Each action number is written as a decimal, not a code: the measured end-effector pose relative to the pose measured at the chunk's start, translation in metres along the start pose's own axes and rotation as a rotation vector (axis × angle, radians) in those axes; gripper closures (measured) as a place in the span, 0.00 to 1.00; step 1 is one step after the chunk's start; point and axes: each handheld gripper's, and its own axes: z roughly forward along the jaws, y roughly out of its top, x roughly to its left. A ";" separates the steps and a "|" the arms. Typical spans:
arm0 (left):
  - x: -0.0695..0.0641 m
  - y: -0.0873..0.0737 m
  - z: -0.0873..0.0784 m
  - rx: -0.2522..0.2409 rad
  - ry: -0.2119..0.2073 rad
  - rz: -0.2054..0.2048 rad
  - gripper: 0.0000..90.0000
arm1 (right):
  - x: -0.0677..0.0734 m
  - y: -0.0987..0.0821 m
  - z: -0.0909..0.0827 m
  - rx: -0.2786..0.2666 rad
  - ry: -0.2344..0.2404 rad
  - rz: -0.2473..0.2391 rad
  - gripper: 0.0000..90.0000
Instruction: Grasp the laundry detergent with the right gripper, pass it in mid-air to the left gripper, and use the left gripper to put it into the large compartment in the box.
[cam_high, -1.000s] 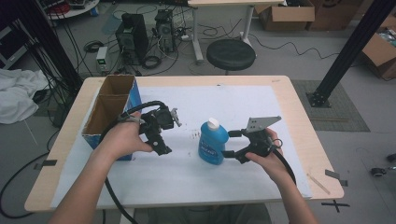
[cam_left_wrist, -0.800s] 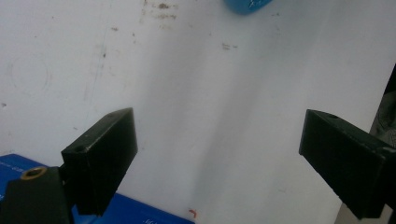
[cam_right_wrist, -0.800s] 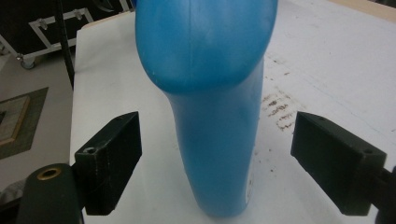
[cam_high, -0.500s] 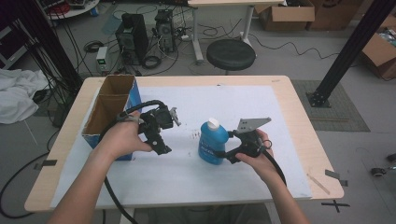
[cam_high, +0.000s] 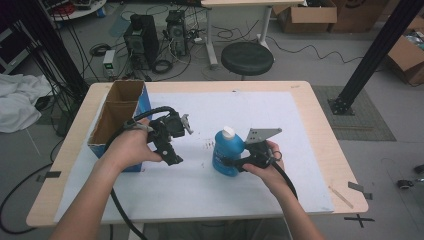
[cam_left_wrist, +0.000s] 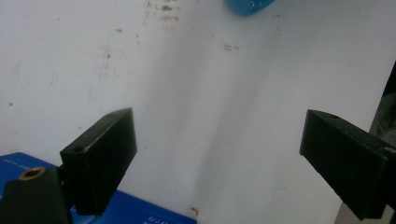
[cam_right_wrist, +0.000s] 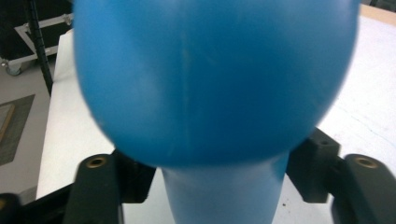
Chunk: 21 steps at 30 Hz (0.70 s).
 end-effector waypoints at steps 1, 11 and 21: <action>0.000 0.000 0.000 -0.001 0.001 0.000 0.13 | 0.000 -0.001 0.000 -0.003 -0.005 -0.001 0.42; 0.000 -0.001 -0.002 -0.001 0.003 0.002 0.13 | -0.001 -0.002 -0.002 -0.028 -0.022 -0.021 0.48; -0.001 -0.001 -0.003 -0.008 0.006 0.000 0.13 | -0.009 -0.001 -0.006 -0.027 0.008 -0.031 0.50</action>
